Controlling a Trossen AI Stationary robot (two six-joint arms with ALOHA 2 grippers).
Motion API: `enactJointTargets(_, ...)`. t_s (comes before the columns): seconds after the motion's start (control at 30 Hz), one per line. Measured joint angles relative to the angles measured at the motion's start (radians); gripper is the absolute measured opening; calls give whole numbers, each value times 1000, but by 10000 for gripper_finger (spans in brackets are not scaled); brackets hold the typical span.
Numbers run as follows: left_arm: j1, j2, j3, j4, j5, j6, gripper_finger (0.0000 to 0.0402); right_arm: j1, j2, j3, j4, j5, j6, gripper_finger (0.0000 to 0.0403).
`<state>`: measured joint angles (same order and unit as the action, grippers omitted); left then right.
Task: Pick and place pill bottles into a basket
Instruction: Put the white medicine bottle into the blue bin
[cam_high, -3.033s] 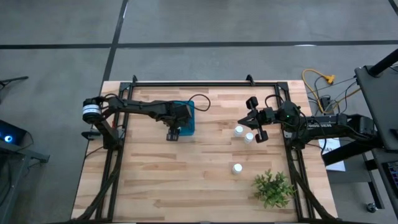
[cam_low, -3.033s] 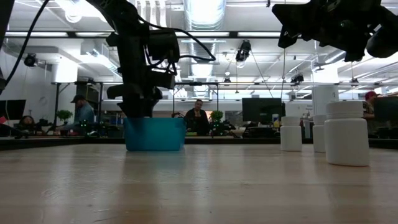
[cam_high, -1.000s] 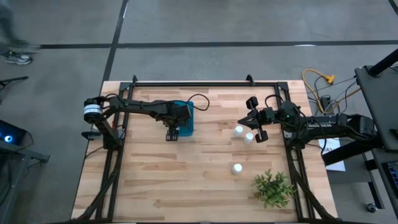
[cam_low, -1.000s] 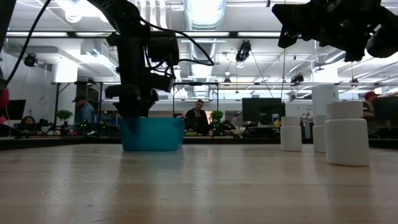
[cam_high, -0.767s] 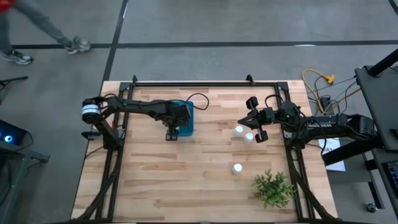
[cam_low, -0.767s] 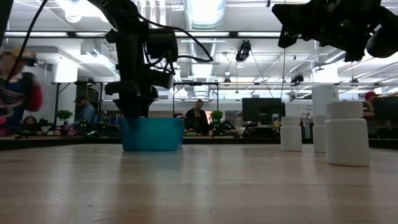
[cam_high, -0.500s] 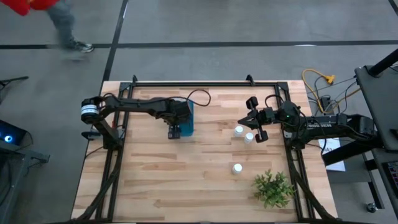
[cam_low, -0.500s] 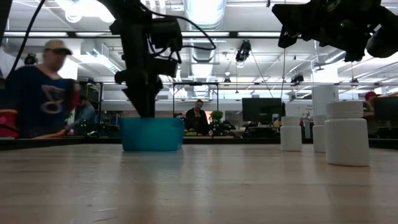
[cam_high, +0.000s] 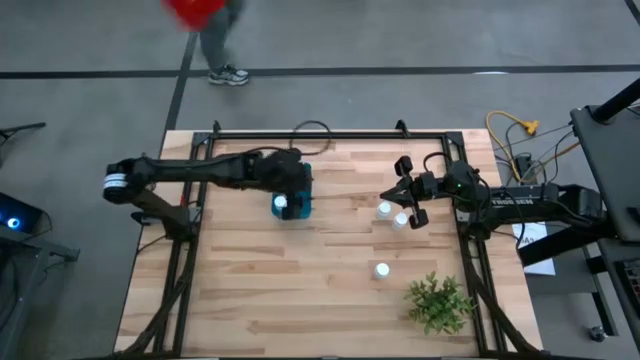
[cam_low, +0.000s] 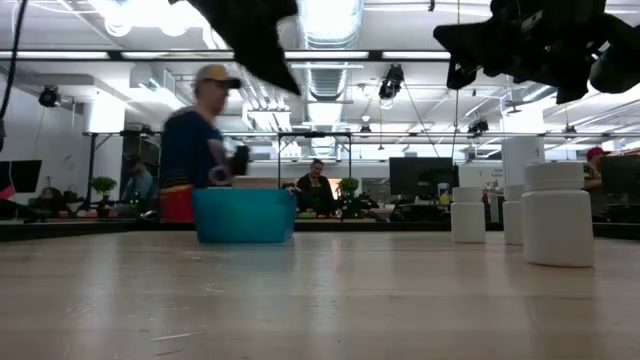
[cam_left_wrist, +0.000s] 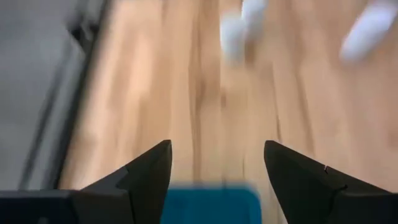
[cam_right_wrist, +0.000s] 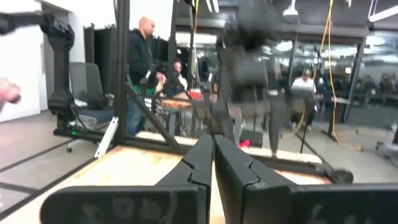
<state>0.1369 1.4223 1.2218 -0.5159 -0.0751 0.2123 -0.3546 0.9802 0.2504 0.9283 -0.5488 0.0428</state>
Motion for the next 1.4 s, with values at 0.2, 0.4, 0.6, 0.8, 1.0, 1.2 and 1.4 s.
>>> enactJointTargets(0.2,-64,-116,-72,218,4,-15,238,-39,-13,0,-72,1,-1,9)
enactJointTargets(0.4,-81,-193,-216,312,2,-15,238,-50,-45,43,-270,-2,-32,9)
enactJointTargets(0.6,-81,-266,-442,599,-2,-23,238,-49,-62,213,-789,1,-188,9)
enactJointTargets(0.8,-81,-323,-572,771,-2,-50,238,-48,-50,345,-1045,1,-261,9)
enactJointTargets(1.0,-82,-363,-590,771,-4,-69,238,-48,-46,436,-1330,1,-349,9)
enactJointTargets(1.2,-90,-378,-590,767,-4,-80,238,-48,-37,443,-1403,56,-394,9)
enactJointTargets(1.4,-93,-383,-590,769,-1,-94,238,-48,-9,447,-1454,161,-419,22)
